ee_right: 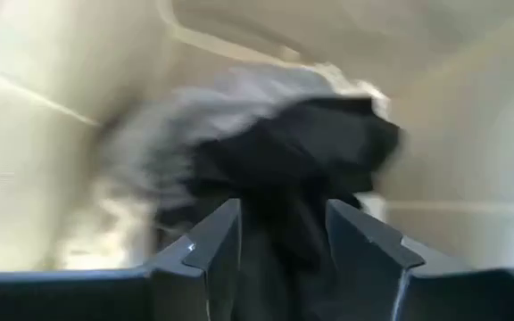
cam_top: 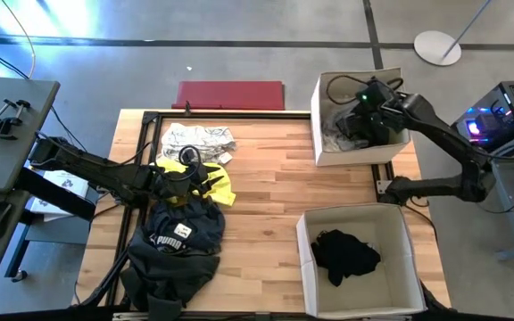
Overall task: Sort clothes
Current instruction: Put the black underwear in the bottom white bin
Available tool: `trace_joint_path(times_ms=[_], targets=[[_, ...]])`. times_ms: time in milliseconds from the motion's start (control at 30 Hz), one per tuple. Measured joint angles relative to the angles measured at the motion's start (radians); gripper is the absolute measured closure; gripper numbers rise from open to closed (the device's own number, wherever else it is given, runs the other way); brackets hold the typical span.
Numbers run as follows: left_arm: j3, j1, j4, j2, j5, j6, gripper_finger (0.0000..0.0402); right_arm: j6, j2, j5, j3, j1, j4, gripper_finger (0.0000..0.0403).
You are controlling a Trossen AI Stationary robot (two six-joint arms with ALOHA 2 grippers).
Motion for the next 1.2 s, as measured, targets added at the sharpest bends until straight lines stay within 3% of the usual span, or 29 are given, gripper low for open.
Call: trace_joint_path(times_ms=[500, 600, 767, 933, 1200], targets=[[0.0, 0.0, -0.006, 0.0, 0.022, -0.009, 0.029, -0.043, 0.237, -0.095, -0.001, -0.118, -0.083, 0.0254], [0.0, 0.0, -0.006, 0.0, 0.022, -0.009, 0.029, -0.057, 0.285, -0.115, -0.001, -0.118, -0.082, 0.0289], [0.0, 0.0, -0.007, 0.0, 0.037, -0.009, 0.029, -0.125, 0.304, -0.128, -0.001, -0.117, -0.056, 0.039], [0.0, 0.0, -0.008, 0.0, 0.037, -0.009, 0.029, -0.169, 0.164, -0.114, -0.002, -0.101, 0.071, 0.0398], [0.0, 0.0, -0.007, 0.0, 0.037, -0.009, 0.029, -0.122, -0.264, -0.089, 0.089, 0.053, 0.256, 0.0401]])
